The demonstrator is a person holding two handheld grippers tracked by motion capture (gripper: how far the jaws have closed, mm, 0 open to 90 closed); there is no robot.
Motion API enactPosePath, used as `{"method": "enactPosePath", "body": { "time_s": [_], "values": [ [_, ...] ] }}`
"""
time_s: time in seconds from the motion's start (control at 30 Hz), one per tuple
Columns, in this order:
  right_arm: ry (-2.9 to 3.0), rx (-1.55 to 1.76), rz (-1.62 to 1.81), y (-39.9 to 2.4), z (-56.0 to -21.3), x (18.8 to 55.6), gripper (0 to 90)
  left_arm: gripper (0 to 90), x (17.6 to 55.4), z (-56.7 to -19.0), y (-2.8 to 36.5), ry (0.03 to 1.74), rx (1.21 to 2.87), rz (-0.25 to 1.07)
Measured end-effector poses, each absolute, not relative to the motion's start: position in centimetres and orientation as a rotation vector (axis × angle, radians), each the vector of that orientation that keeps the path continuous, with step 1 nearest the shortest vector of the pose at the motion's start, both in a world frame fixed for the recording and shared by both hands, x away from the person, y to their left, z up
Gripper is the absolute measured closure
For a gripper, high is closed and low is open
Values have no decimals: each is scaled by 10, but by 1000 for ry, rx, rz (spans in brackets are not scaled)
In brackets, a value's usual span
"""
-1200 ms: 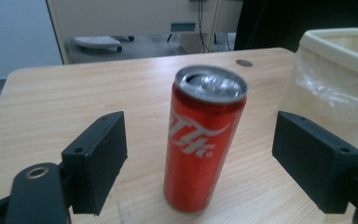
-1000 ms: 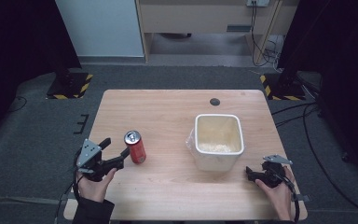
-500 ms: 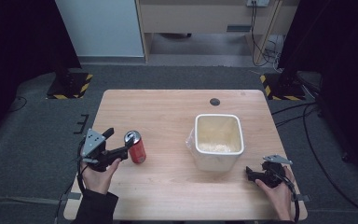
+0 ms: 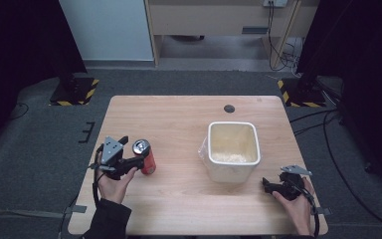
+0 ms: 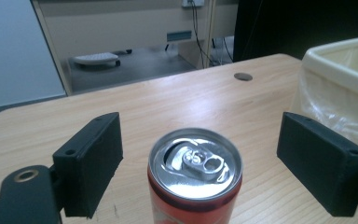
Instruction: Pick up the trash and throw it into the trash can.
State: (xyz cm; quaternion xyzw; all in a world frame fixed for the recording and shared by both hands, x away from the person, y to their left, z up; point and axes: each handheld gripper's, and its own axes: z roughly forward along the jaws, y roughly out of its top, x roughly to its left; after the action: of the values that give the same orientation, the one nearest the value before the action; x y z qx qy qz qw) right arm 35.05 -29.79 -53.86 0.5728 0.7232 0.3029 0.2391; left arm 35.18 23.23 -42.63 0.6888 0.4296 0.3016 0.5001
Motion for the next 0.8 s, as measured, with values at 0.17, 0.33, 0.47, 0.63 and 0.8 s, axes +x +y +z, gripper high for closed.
{"method": "enactPosePath", "body": {
  "time_s": [0.17,0.33,0.47,0.63,0.8],
  "values": [
    [1982,1567,828,-298,-539,350,30,141,357,-438,228,1053,1691,723],
    [1980,1568,829,-298,-539,350,30,146,361,-449,226,1068,1717,720],
    [1982,1566,828,-298,-539,350,30,153,363,-457,225,1077,1735,716],
    [1982,1567,828,-298,-539,350,30,175,366,-465,226,1096,1757,710],
    [1982,1567,828,-298,-539,350,30,237,368,-470,225,1098,1760,679]
  ]
}}
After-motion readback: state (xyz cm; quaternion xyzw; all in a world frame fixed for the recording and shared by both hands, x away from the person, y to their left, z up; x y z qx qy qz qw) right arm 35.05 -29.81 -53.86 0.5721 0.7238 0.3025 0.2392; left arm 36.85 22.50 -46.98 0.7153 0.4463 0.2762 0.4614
